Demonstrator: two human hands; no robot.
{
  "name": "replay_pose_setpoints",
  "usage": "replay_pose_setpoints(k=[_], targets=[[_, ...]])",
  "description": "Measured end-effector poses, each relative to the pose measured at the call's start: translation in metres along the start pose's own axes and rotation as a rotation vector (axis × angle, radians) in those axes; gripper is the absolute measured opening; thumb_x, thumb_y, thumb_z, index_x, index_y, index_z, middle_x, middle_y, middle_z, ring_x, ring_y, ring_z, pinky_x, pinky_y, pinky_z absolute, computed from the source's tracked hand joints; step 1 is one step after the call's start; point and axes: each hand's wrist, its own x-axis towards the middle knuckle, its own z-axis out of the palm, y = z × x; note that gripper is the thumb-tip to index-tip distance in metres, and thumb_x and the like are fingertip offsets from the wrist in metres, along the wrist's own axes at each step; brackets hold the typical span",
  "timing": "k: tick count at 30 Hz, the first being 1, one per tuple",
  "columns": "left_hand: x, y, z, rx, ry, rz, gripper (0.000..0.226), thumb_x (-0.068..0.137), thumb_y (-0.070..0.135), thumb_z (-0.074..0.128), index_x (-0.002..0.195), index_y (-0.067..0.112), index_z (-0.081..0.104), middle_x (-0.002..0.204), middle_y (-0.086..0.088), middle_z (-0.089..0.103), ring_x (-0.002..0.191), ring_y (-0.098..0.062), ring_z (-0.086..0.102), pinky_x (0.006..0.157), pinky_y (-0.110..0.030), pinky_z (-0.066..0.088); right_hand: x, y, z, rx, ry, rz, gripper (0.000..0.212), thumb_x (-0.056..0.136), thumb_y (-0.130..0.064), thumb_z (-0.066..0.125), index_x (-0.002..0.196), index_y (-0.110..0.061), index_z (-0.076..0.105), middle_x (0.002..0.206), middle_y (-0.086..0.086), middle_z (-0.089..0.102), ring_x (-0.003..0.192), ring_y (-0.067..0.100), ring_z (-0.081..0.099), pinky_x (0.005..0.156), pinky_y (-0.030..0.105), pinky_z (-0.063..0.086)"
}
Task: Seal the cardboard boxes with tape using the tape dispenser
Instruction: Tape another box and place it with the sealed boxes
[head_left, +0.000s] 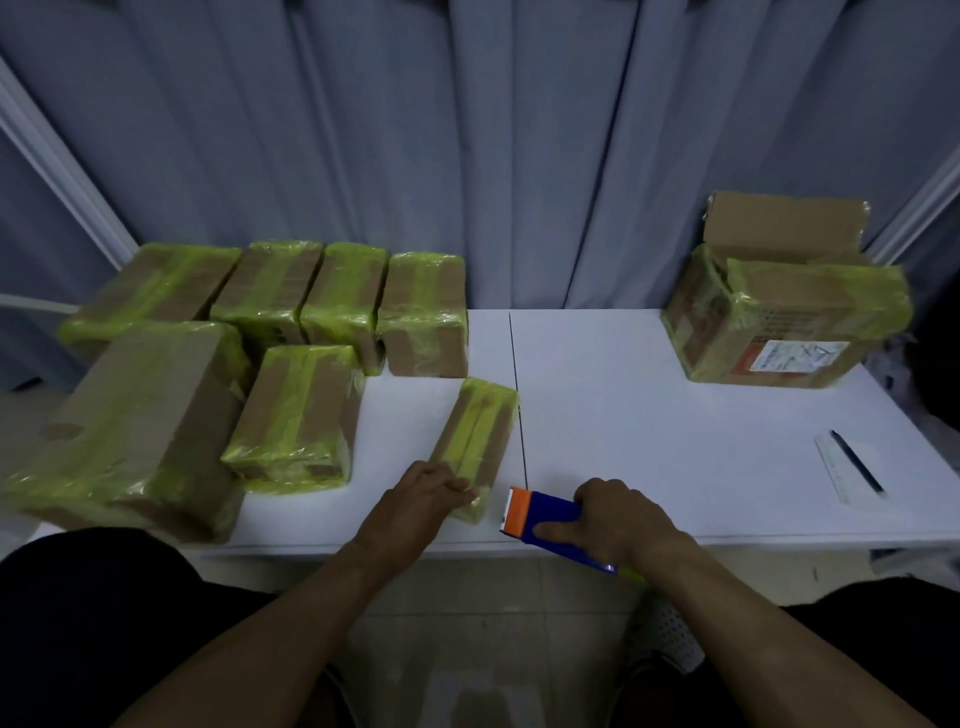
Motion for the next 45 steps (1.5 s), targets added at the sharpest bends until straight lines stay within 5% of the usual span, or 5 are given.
replay_pose_setpoints(k=[15, 20, 30, 41, 45], targets=[[-0.006, -0.009, 0.000, -0.030, 0.076, 0.044, 0.061, 0.070, -0.006, 0.084, 0.123, 0.022, 0.070, 0.122, -0.001, 0.068, 0.120, -0.023, 0.052, 0.094, -0.037, 0.050, 0.024, -0.041, 0.012, -0.073, -0.043, -0.002, 0.073, 0.083, -0.076, 0.062, 0.121, -0.013, 0.058, 0.114, 0.005, 0.069, 0.095, 0.021, 0.067, 0.082, 0.032, 0.055], [-0.005, -0.007, 0.000, -0.030, 0.105, 0.038, 0.064, 0.066, -0.012, 0.083, 0.121, 0.019, 0.071, 0.119, -0.002, 0.069, 0.118, -0.017, 0.044, 0.094, -0.035, 0.049, 0.017, -0.047, 0.015, -0.185, 0.057, -0.031, 0.069, 0.088, -0.075, 0.057, 0.118, -0.013, 0.061, 0.111, 0.004, 0.069, 0.095, 0.022, 0.068, 0.072, 0.031, 0.051], [-0.005, 0.002, -0.006, 0.005, 0.118, -0.003, 0.061, 0.063, -0.009, 0.086, 0.117, 0.017, 0.073, 0.116, -0.002, 0.070, 0.115, -0.014, 0.042, 0.091, -0.030, 0.046, 0.012, -0.054, 0.020, -0.328, 0.195, -0.084, 0.064, 0.093, -0.072, 0.050, 0.126, -0.017, 0.061, 0.117, 0.004, 0.068, 0.100, 0.023, 0.068, 0.080, 0.033, 0.052], [-0.028, -0.012, -0.016, -0.019, 0.015, -0.017, 0.046, 0.085, 0.006, 0.072, 0.126, 0.026, 0.068, 0.127, 0.002, 0.063, 0.124, -0.002, 0.036, 0.106, -0.007, 0.024, 0.017, -0.059, 0.013, -0.097, 0.076, -0.011, 0.060, 0.083, -0.076, 0.061, 0.099, -0.018, 0.055, 0.098, 0.001, 0.063, 0.088, 0.021, 0.064, 0.071, 0.031, 0.051], [-0.032, -0.015, -0.018, 0.071, 0.086, -0.081, 0.055, 0.071, -0.001, 0.078, 0.122, 0.019, 0.070, 0.120, -0.003, 0.065, 0.120, -0.014, 0.047, 0.099, -0.017, 0.041, 0.015, -0.063, 0.009, -0.039, 0.110, -0.010, 0.060, 0.084, -0.077, 0.060, 0.093, -0.019, 0.051, 0.088, -0.002, 0.056, 0.078, 0.018, 0.060, 0.069, 0.030, 0.051]])
